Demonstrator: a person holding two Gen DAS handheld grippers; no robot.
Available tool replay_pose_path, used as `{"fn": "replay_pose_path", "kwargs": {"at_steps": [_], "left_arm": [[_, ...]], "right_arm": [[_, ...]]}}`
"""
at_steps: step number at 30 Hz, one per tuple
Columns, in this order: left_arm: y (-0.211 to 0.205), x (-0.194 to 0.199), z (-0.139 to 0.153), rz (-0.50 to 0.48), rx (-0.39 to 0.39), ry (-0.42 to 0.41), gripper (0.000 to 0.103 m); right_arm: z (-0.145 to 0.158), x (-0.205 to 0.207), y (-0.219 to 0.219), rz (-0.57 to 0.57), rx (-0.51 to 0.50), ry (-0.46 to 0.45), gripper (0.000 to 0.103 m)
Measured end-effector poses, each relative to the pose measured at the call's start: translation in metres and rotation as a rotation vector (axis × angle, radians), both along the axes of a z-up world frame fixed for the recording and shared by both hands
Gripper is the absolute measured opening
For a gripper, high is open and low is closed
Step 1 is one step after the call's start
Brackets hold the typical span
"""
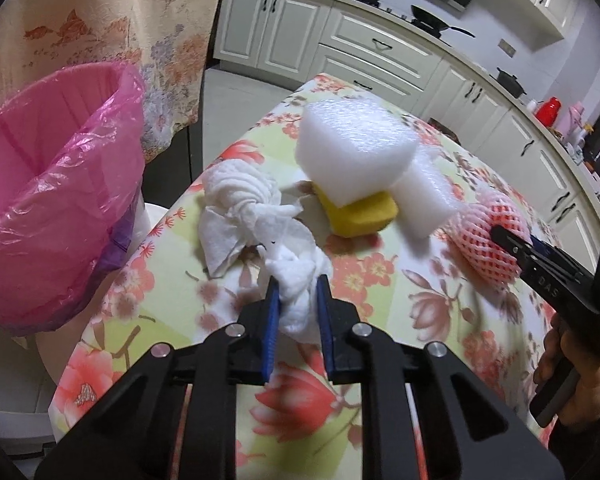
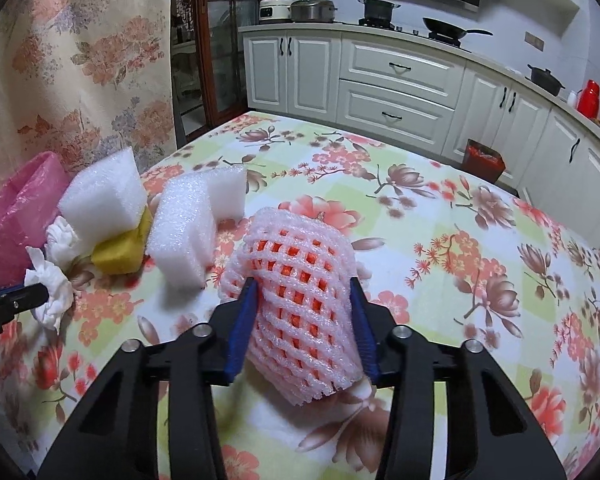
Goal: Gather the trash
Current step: 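Grasp the crumpled white tissue with the left gripper while the right gripper grasps the pink foam net, then lift the white tissue and pink net and carry both over the pink bin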
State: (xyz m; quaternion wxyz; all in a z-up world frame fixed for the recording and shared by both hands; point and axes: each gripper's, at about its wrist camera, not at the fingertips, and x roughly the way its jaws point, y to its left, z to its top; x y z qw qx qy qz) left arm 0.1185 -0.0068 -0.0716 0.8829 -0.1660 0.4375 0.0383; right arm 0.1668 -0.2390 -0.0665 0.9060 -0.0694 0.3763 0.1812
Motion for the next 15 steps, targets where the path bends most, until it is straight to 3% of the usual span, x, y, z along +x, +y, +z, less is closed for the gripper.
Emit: {"fn": "replay_pose_path", "kwargs": {"at_steps": [15], "left_arm": [[-0.011,-0.020,0.032,-0.056,0.005,-0.073,0.018]], "right_arm": [[0.024,-0.030,-0.021,-0.038,0.043,-0.039,0.034]]}}
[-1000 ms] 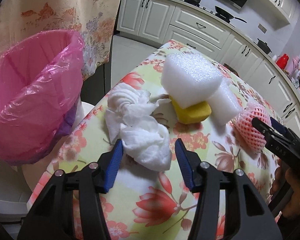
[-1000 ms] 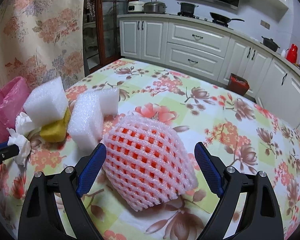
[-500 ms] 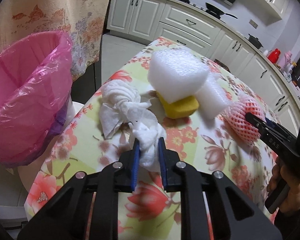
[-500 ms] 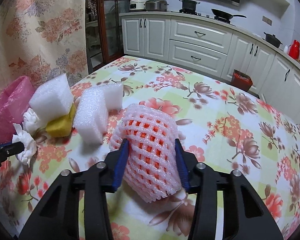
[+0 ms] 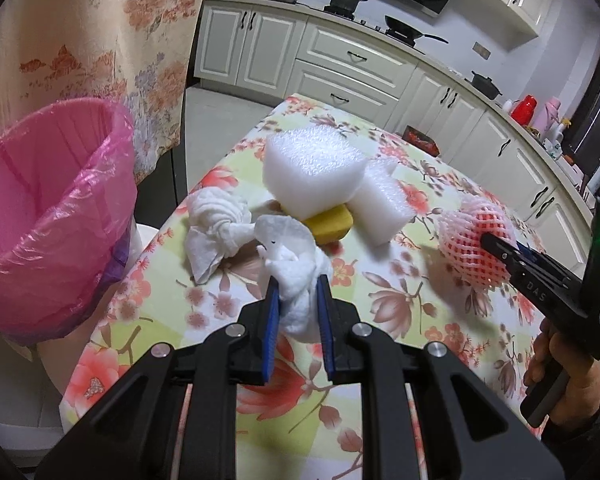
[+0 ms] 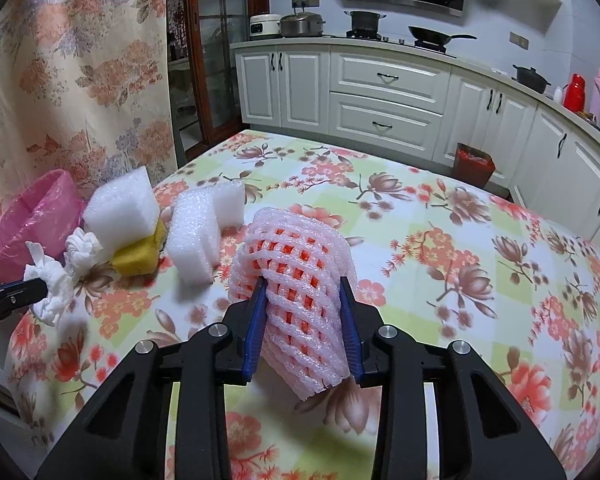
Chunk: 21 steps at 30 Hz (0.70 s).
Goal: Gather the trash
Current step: 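Lift the white tissue and pink net and carry both over the pink bin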
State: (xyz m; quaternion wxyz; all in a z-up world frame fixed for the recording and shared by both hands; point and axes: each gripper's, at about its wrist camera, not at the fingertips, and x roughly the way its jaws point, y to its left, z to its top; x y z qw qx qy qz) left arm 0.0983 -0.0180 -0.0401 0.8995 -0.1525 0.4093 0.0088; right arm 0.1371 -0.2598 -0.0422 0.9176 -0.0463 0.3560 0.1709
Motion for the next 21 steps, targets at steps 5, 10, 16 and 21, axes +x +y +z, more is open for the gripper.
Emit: {"fn": "replay_pose_path", "kwargs": {"at_steps": [5,10,16,21], "left_arm": [[0.006,-0.009,0.013,0.002,0.007,-0.030,0.018],[0.019,-0.018,0.026,0.020,0.016,-0.061,0.018],[0.041,-0.028,0.042,0.059,0.030,-0.101,0.018],[0.058,-0.036,0.050,0.090,0.035,-0.126,0.018]], "right_arm": [[0.012,-0.010,-0.007,-0.016,0.017,-0.019,0.034],[0.024,-0.021,-0.011,-0.026,0.026,-0.040,0.034],[0.038,-0.028,-0.010,-0.032,0.026,-0.062,0.034],[0.052,-0.033,0.001,-0.017,0.026,-0.085,0.034]]}}
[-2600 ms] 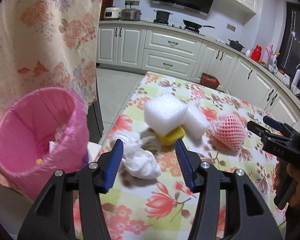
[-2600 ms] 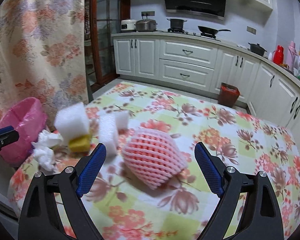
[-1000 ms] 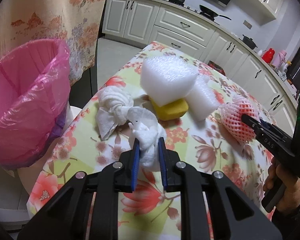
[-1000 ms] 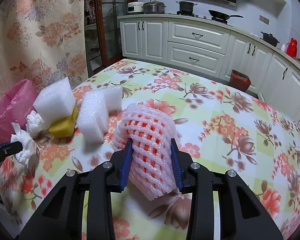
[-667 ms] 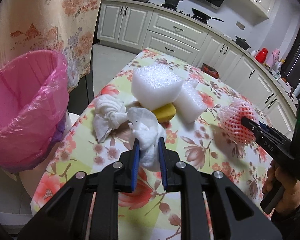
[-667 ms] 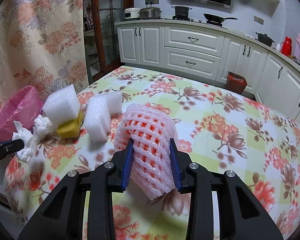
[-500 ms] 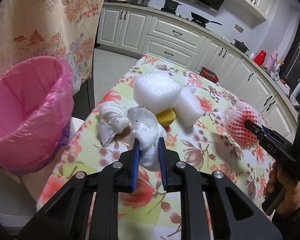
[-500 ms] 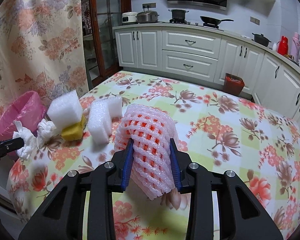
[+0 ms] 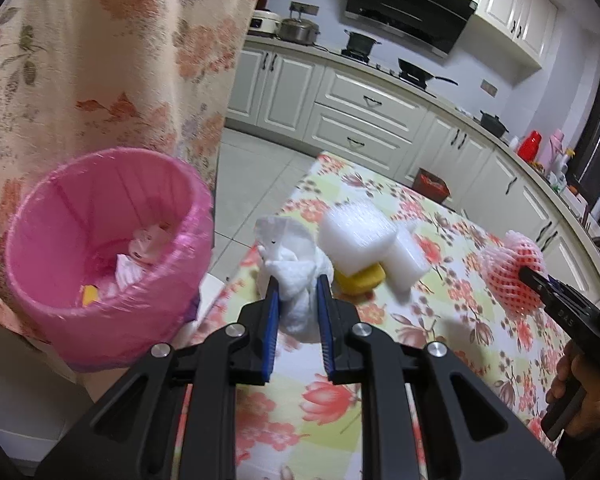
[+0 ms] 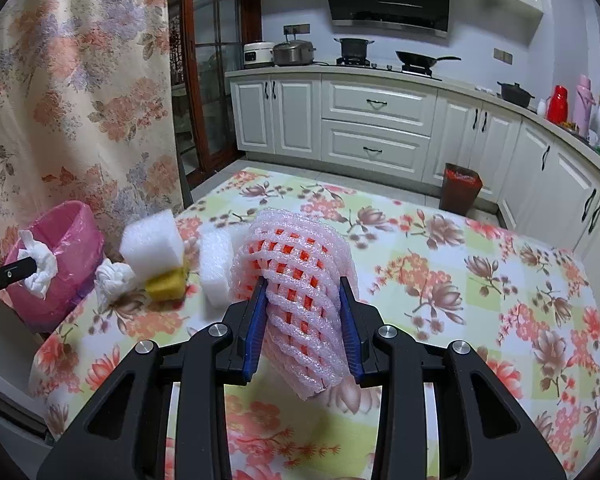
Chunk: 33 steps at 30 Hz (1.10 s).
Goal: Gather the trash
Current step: 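Lift the white tissue and pink net and carry both over the pink bin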
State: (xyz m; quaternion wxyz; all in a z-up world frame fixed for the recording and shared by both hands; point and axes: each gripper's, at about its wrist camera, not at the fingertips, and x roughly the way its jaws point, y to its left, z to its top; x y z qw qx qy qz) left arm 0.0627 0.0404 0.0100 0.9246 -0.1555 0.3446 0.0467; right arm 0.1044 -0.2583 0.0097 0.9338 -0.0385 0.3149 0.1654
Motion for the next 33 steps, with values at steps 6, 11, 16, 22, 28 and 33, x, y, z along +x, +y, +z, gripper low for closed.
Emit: {"fn": "replay_pose_path", "kwargs": {"at_steps": [6,11,16,22,28,33], "left_arm": [[0.023,-0.008,0.010,0.037,0.016,-0.034,0.018],[0.042,-0.013,0.017,0.063,0.026,-0.057,0.018],[0.061,-0.016,0.022,0.087,0.028,-0.074,0.018],[0.075,-0.018,0.026,0.102,0.028,-0.089,0.018],[0.083,-0.021,0.030,0.112,0.028,-0.103,0.018],[0.092,-0.023,0.032,0.125,0.026,-0.110,0.018]], "right_arm": [[0.015,-0.005,0.021,0.026,0.005,-0.027,0.034],[0.024,-0.006,0.040,0.049,0.004,-0.040,0.034],[0.029,-0.007,0.058,0.066,0.002,-0.045,0.034],[0.035,-0.007,0.077,0.084,0.002,-0.051,0.034],[0.042,-0.007,0.093,0.106,0.001,-0.059,0.034],[0.047,-0.007,0.107,0.125,-0.002,-0.064,0.034]]}}
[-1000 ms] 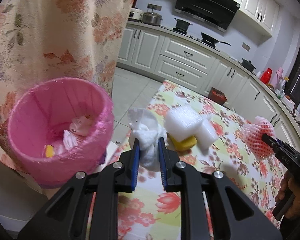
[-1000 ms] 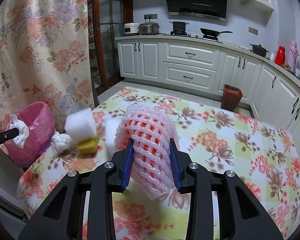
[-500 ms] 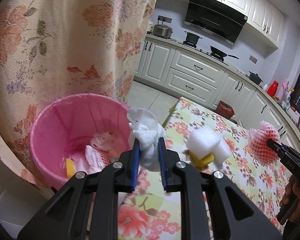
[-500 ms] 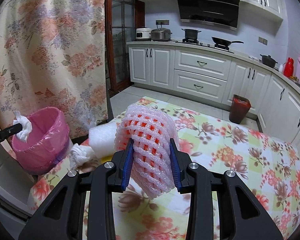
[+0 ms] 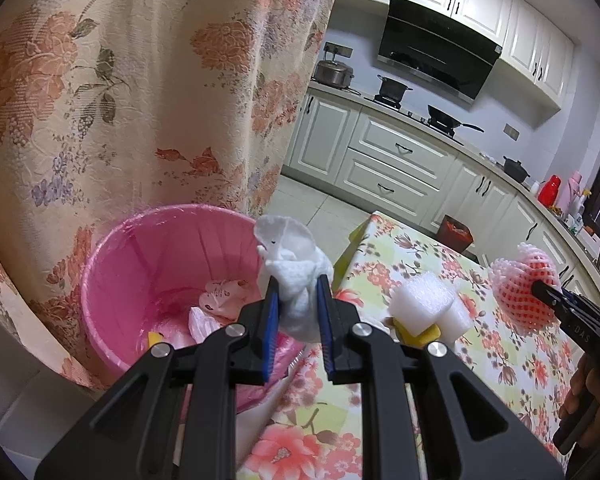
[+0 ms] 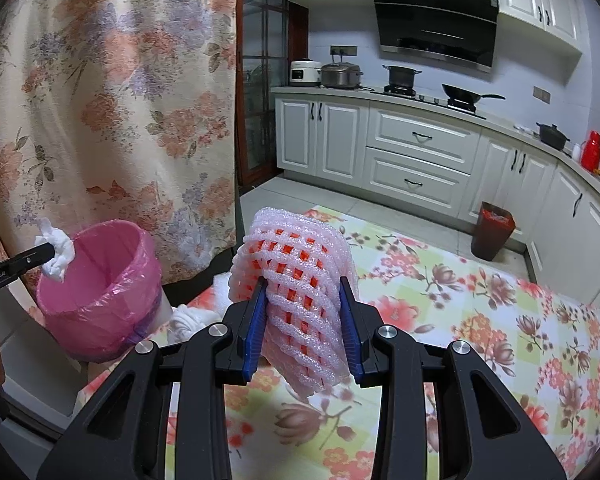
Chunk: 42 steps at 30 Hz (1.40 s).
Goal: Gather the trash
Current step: 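Lift the white tissue and pink net and carry both over the pink bin, then open the right gripper to drop the net, then open the left gripper to drop the tissue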
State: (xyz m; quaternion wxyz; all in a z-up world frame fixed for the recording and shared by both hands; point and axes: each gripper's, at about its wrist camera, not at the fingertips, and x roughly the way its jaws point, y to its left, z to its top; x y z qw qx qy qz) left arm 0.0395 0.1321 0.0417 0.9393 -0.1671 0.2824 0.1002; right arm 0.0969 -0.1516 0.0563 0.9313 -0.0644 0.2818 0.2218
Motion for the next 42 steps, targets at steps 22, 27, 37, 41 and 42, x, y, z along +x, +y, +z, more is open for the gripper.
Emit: {"fn": "replay_pose_path", "kwargs": {"at_steps": [22,27,37,41,42], "left_arm": [[0.042,-0.020,0.000,0.076,0.007,-0.010,0.018],[0.051,-0.025,0.001,0.096,0.013,-0.012,0.018],[0.065,-0.028,0.007,0.133,0.080,-0.005,0.018],[0.069,-0.028,0.008,0.142,0.088,-0.006,0.018],[0.070,-0.028,0.009,0.144,0.088,-0.007,0.018]], "right_arm": [[0.013,-0.002,0.079,0.121,-0.005,-0.013,0.034],[0.017,-0.002,0.101,0.156,-0.003,-0.016,0.034],[0.016,0.001,0.149,0.237,0.001,0.000,0.034],[0.015,0.002,0.170,0.274,0.004,0.006,0.034],[0.015,0.002,0.177,0.287,0.004,0.009,0.034]]}}
